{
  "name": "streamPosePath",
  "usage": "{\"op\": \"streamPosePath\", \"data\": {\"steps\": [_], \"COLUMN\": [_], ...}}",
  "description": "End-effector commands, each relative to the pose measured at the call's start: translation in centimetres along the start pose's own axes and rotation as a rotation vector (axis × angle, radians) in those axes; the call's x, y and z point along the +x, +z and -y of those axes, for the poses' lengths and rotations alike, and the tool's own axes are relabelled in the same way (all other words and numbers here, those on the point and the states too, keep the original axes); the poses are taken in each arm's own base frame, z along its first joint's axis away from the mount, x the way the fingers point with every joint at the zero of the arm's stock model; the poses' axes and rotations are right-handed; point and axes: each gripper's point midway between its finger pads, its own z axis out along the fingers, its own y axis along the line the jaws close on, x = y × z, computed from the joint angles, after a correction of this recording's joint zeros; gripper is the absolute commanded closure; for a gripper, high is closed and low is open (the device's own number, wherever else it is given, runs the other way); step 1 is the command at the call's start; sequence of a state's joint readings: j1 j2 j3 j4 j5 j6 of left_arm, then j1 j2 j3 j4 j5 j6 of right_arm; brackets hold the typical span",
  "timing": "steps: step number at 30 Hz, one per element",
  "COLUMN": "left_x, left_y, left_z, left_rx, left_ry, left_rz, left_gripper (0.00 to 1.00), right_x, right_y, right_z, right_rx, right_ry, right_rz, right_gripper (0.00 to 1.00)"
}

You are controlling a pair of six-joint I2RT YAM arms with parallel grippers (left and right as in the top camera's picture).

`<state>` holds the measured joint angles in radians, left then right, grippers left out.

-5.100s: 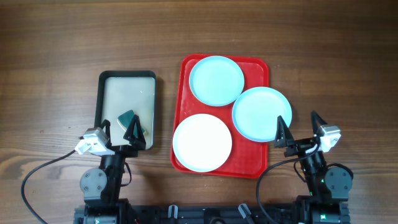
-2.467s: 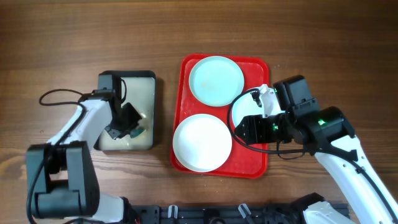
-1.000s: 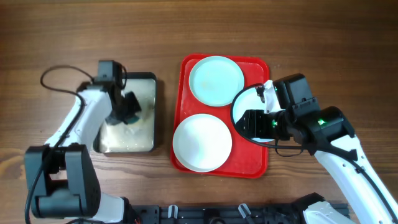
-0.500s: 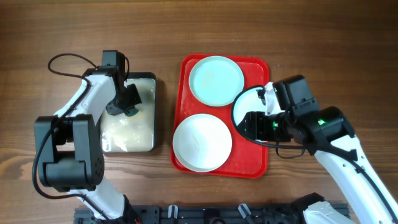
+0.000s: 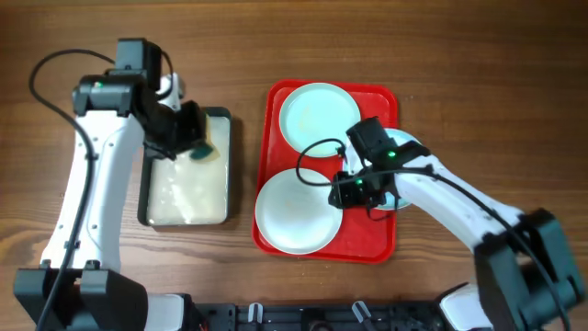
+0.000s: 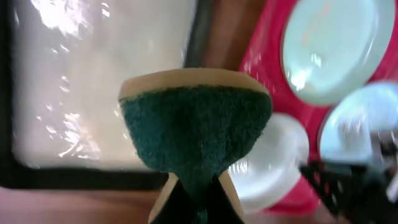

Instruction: Clean dirty plates on tray and stack at the side

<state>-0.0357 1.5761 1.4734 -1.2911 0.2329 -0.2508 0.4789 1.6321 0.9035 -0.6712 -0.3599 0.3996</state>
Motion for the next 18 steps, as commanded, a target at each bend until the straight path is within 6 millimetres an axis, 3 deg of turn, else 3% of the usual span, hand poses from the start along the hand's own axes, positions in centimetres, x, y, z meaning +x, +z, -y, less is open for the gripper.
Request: {"op": "streamPosePath", "data": {"steps": [1,5,7,10,13,18], "left_x": [2.3,3.0,3.9,6.5,8.6,11.1], "left_y": [0.0,1.3,2.7,6.9,10.9,16.9], "left_z": [3.0,5.1,5.6,7.3,9.6,9.3], "left_rx": [0.040,0.055,0.053,0.076,0.135,0.087], "left_ry": [0.069,0.083,0.071,0.090,0.217,0.310], "left_rz": [-0.044,-0.048,-0.068,-0.107,-0.079,-0.090], "left_gripper": [0.96,0.96,0.96,0.96,0.96,0.96], "right_x": [-0.1,-1.2,-1.7,-2.7,-2.7,-2.6], "right_y": [2.3,2.8,2.7,2.4,2.4,2.4], "right_z": [1.4,3.8,4.0,4.5,4.3,4.1], "right_rx": [0.047,0.161,0.165,0.162,0.156,0.144], "right_ry": [0.035,0.148,0.183,0.244,0.224,0.211], "right_rz": [-0.033,0.025,0.047,0.084,0.084,0.075], "right_gripper": [0.69,0.94,0.96,0.96,0.96,0.96]}}
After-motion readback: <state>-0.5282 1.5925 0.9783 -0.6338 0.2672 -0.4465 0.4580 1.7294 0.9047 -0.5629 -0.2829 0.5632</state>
